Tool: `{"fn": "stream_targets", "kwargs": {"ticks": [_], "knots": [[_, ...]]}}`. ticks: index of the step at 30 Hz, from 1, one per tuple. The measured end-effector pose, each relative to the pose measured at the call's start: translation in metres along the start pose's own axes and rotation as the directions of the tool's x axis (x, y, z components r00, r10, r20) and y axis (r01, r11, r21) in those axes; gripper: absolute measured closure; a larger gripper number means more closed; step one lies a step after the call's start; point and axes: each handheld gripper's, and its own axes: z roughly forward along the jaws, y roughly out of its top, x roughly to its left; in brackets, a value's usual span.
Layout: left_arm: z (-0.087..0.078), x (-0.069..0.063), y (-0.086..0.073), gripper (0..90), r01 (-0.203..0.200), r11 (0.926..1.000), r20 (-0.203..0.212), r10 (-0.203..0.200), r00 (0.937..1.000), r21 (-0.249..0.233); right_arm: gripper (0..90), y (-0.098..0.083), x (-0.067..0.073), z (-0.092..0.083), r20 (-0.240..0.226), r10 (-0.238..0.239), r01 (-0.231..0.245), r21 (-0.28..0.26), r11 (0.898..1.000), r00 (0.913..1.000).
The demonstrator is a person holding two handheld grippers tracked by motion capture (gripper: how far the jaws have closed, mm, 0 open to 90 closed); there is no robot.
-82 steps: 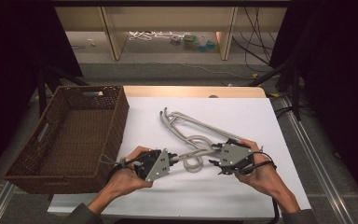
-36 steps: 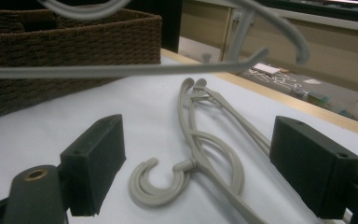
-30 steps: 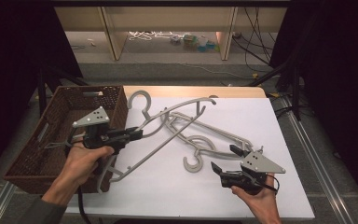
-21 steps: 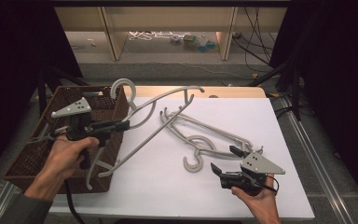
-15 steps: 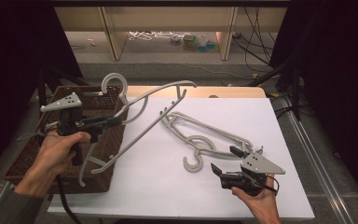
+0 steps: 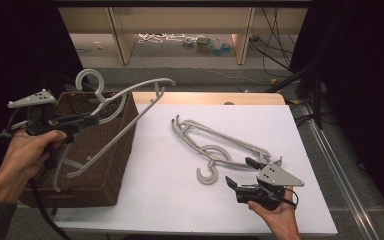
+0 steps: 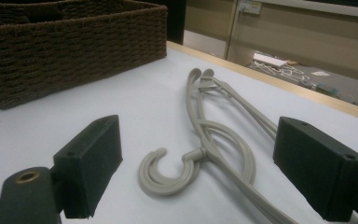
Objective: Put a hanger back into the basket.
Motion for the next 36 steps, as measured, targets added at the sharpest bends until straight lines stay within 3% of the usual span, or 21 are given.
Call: {"fn": "stream_targets", "kwargs": {"ticks": [9,11,12,15,21,28,36], "knots": [[-0.017,0.037,-0.012,79.4,0.009,1.0,-0.086,-0.009,0.9963,0.001,16.3,0.0,0.0,0.0,0.0,-0.001,0.001,0.013,1.0,1.0],[-0.019,0.044,-0.015,79.4,0.014,0.9999,-0.101,-0.013,0.9948,0.007,16.3,0.0,0.001,-0.001,-0.007,0.016,-0.016,0.026,1.0,0.9998],[-0.021,0.048,-0.017,79.4,0.019,0.9998,-0.108,-0.017,0.994,0.011,16.3,0.0,-0.001,0.0,0.002,-0.005,0.005,0.014,1.0,1.0],[-0.024,0.056,-0.022,79.4,0.013,0.9997,-0.134,-0.01,0.9909,0.022,16.3,-0.001,0.0,0.0,-0.008,0.017,-0.016,0.029,0.999,0.9998],[-0.031,0.074,-0.031,79.4,0.011,0.9995,-0.17,-0.005,0.9855,0.03,16.3,-0.001,-0.001,0.0,-0.004,0.001,-0.001,0.02,1.0,1.0],[-0.034,0.09,-0.042,79.4,-0.022,0.9962,-0.203,0.039,0.9785,0.084,16.3,0.0,0.0,-0.001,0.0,0.001,-0.001,0.033,0.999,1.0],[-0.03,0.099,-0.051,79.4,-0.037,0.9907,-0.205,0.064,0.9767,0.131,16.3,-0.001,-0.001,0.0,-0.008,0.0,0.0,0.025,1.0,1.0]]}}
